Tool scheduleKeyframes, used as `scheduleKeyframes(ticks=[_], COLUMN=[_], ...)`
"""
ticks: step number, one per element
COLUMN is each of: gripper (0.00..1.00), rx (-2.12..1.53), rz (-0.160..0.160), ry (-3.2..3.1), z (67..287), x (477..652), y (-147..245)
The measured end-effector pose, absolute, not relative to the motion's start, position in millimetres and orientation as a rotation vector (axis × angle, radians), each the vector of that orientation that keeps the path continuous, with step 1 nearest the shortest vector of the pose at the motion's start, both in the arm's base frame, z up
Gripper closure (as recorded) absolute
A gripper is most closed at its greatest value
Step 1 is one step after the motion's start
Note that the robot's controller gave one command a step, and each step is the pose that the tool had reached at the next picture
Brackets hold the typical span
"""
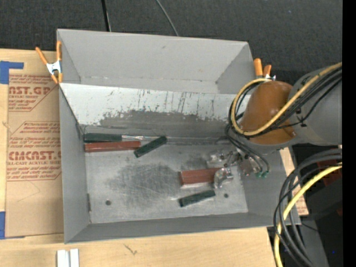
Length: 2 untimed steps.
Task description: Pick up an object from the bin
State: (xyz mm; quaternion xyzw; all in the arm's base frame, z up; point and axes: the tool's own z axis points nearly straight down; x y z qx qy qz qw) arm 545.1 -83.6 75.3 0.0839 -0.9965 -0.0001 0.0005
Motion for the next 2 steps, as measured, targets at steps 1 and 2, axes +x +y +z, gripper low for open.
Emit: scheduleKeyframes(ticks=[1, 2], gripper=[1.00, 1.00], rx=[0.264, 0.218], rz=[0.000, 0.003], ry=[-3.129, -3.142], z=[75, 250], x=[545.1, 529.0], y=[-84, -77])
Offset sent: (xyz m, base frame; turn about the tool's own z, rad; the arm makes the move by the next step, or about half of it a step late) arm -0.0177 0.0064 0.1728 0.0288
